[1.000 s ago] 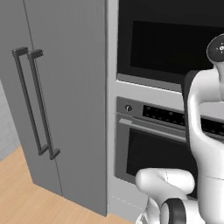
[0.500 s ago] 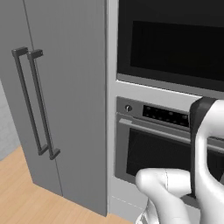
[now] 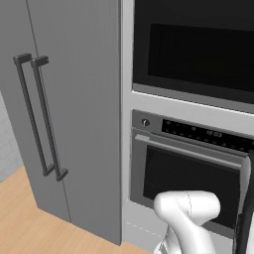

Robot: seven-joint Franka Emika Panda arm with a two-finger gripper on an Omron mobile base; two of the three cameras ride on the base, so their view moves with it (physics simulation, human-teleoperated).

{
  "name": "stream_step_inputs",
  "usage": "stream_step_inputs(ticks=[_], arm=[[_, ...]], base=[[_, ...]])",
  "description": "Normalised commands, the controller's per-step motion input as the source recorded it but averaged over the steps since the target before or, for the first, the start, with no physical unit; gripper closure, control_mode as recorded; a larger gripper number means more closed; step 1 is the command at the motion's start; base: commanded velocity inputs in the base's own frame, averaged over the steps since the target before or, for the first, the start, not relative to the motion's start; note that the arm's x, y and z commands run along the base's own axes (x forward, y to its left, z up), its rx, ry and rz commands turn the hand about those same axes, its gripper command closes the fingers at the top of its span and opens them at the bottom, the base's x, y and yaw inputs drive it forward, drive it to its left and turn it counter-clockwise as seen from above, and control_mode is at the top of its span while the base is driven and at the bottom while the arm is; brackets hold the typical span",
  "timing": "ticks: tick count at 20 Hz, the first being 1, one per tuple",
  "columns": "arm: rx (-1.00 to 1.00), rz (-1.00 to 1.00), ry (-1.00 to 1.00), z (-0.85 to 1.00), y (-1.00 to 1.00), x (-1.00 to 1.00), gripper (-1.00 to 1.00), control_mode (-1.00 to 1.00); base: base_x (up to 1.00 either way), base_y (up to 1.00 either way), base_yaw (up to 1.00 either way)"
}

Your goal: Pick the carrot from the sink and place it in the bowl. Then pick the bowl and place it in the microwave. Then close the microwave door and press the start button.

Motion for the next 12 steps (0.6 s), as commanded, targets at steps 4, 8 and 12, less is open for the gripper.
stream_step_inputs(ticks=[4, 8, 12], arm=[[-0.47, 0.14, 0.25, 0.2, 0.26, -0.65, -1.0, -1.0], [-0.42, 0.02, 0.18, 0.12, 0.12, -0.46, -1.0, -1.0], [-0.38, 0.0, 0.2, -0.01, 0.22, -0.04, 1.0, -1.0]], base=[[0.0, 0.0, 0.0], [0.0, 0.0, 0.0], [0.0, 0.0, 0.0]])
